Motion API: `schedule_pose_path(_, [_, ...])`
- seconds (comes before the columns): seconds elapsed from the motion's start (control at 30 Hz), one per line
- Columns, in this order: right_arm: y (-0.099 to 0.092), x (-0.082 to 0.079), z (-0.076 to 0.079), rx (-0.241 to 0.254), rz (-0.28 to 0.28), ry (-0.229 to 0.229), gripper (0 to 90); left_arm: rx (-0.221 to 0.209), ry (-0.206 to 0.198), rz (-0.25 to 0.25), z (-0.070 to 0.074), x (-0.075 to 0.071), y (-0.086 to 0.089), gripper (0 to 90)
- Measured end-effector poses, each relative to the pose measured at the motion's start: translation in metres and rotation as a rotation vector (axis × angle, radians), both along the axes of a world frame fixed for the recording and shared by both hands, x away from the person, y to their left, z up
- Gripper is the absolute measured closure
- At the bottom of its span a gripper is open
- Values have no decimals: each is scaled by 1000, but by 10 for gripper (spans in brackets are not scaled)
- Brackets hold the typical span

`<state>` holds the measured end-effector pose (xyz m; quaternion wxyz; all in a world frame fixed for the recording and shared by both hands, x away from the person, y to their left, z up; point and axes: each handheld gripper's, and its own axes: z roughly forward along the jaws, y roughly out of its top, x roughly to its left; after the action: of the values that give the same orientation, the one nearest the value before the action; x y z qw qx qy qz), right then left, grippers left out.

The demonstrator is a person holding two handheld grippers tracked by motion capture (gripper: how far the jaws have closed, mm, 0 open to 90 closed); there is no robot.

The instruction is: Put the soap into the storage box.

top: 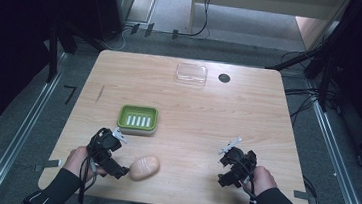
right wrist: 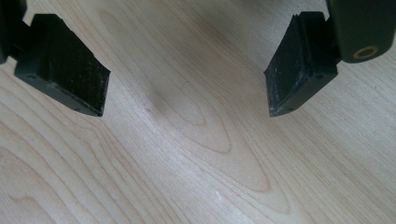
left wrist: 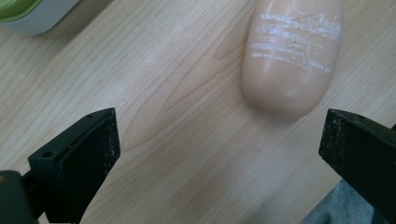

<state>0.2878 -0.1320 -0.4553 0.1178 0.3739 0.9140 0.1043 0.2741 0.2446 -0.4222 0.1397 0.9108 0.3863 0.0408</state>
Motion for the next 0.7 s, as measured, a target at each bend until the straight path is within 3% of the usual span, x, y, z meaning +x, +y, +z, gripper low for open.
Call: schedule_pose_path(0.7, [0,0,0,-1,4,-4,143,16,-13,-68,-6,-1,-32,0])
